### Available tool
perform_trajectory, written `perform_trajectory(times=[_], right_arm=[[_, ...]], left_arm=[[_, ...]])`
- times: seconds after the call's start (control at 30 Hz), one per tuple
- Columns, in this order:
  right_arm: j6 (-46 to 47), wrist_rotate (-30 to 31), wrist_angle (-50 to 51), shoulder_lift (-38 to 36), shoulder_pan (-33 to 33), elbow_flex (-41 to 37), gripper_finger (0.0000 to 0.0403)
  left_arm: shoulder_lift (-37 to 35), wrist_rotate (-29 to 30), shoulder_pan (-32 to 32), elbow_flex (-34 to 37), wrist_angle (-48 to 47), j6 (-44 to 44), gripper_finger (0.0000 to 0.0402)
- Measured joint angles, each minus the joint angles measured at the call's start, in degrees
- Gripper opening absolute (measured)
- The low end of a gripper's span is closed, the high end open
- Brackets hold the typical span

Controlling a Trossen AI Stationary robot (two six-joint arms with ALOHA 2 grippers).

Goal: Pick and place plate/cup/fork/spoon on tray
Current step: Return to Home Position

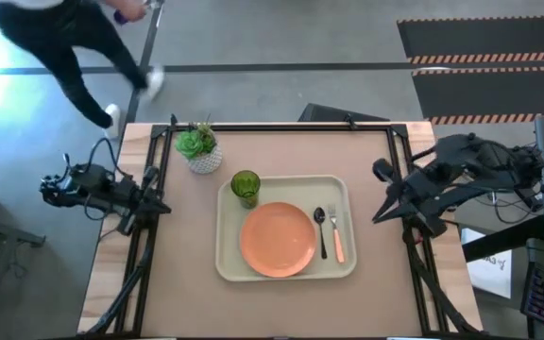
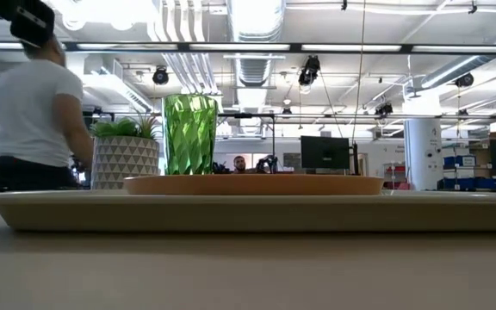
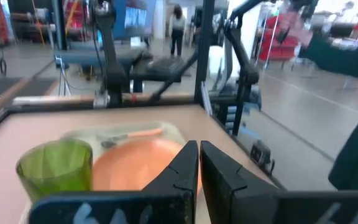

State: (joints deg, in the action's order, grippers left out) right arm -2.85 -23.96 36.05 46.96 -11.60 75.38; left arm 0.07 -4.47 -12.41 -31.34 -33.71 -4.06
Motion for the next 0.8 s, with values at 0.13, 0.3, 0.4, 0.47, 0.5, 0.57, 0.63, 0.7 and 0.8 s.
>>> perform_trajectory(times=[0.13, 0.3, 0.4, 0.47, 0.5, 0.57, 0.63, 0.7, 0.8], right_arm=[[-0.2, 0.1, -3.1, -4.6, 0.0, -4.3, 0.0009], [4.7, 3.7, -7.4, -11.0, 0.0, -13.1, 0.0009], [6.8, 4.3, -13.5, -15.8, 0.0, -20.8, 0.0009], [8.0, 4.2, -19.5, -19.2, 0.0, -26.5, 0.0009], [9.1, 4.1, -22.1, -20.8, 0.0, -29.1, 0.0009], [11.6, 4.1, -26.2, -23.1, 0.0, -34.1, 0.0009], [14.5, 4.1, -29.2, -25.0, 0.0, -38.9, 0.0009], [16.7, 4.1, -34.0, -26.5, 0.0, -43.4, 0.0009], [17.9, 3.9, -41.4, -28.6, 0.0, -49.9, 0.0009]], left_arm=[[1.4, 0.7, 0.0, -0.2, 1.5, 0.0, 0.0], [1.4, 0.8, 0.0, 0.9, 2.4, 0.0, 0.0], [0.3, 0.7, 0.0, 2.8, 3.5, 0.0, 0.0], [0.0, 0.7, 0.0, 4.1, 4.9, 0.0, 0.0], [0.0, 0.7, 0.0, 4.7, 5.4, 0.0, 0.0], [0.1, 0.7, 0.0, 6.3, 7.1, -0.5, 0.0], [0.0, 0.7, 0.0, 8.2, 8.9, -1.3, 0.0], [-0.1, 0.7, 0.0, 9.9, 10.3, -1.6, 0.0], [-0.1, 0.7, 0.0, 12.2, 14.6, -1.6, 0.0]])
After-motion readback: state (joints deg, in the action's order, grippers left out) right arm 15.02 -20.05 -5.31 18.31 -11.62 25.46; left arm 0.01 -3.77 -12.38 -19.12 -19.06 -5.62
